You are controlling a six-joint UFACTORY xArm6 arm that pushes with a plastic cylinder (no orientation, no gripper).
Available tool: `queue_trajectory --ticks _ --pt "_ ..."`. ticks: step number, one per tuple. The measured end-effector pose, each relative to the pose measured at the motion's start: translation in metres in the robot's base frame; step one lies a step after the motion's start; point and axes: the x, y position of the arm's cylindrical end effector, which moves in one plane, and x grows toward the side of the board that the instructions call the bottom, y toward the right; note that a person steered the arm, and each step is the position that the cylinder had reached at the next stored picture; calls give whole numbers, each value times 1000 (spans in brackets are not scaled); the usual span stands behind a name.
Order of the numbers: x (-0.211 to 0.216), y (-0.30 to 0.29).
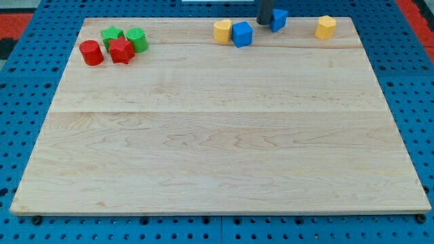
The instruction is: Push the blue cube left to the blue triangle
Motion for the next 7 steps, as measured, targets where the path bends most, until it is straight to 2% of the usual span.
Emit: queue_trajectory --ticks 1,2,3,4,5,7 --pt "18 26" --pt "61 29" --pt "96 -3" --pt "61 -76" --pt "35 -104" --pt "33 -85"
